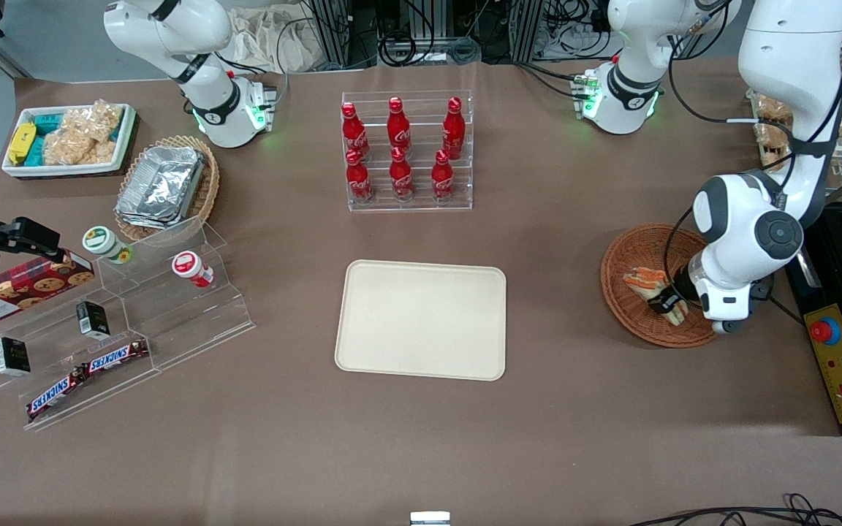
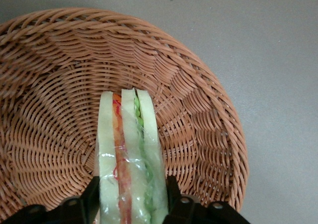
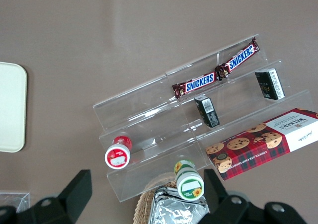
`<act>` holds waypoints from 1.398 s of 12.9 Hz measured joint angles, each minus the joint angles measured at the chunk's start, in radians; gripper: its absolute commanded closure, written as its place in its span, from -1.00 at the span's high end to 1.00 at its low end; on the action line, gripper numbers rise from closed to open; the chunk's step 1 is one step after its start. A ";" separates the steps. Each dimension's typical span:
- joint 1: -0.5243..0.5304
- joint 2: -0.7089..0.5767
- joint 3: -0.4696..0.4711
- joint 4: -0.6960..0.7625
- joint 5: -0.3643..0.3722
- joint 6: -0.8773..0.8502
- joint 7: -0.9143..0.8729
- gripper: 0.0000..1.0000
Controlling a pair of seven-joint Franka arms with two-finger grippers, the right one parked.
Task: Place sandwich from basket to tray
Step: 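Lift the sandwich with the left gripper and carry it toward the cream tray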
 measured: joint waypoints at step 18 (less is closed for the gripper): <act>-0.012 -0.003 -0.338 0.524 -0.014 -0.603 0.181 -1.00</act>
